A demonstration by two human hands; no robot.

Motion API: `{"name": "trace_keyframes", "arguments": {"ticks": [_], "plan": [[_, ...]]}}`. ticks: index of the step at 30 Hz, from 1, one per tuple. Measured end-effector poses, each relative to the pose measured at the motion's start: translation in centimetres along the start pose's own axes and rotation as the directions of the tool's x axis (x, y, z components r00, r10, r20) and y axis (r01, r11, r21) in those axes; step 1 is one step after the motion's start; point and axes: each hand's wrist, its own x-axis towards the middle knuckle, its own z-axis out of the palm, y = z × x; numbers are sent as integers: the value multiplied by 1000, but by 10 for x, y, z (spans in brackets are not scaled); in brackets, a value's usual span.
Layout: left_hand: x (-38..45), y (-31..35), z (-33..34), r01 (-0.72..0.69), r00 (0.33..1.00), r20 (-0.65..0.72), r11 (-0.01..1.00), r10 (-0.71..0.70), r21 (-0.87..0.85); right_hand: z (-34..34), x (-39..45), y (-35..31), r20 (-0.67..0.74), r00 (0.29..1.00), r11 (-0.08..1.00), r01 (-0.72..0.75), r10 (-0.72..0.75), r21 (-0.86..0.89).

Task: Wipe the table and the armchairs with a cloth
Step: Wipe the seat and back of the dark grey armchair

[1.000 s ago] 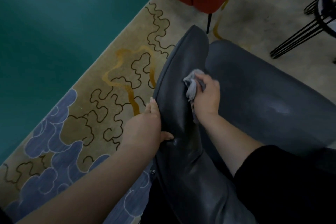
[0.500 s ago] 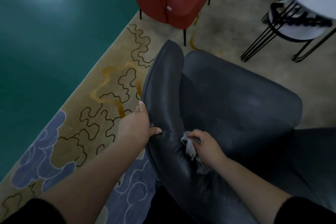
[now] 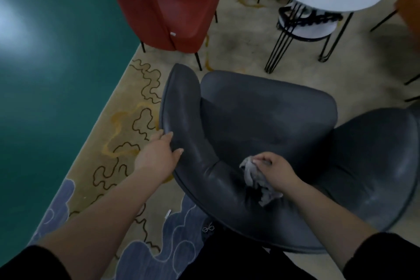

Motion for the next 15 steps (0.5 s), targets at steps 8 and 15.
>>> {"name": "trace_keyframes", "arguments": {"ticks": [8, 15], "plan": [[-14, 61, -4, -310, 949, -44, 949, 312, 57, -50, -19, 0, -203, 979, 989, 5, 25, 149], [-28, 127, 1, -458, 886, 13, 870, 464, 183, -109, -26, 23, -298, 947, 965, -41, 121, 261]]}}
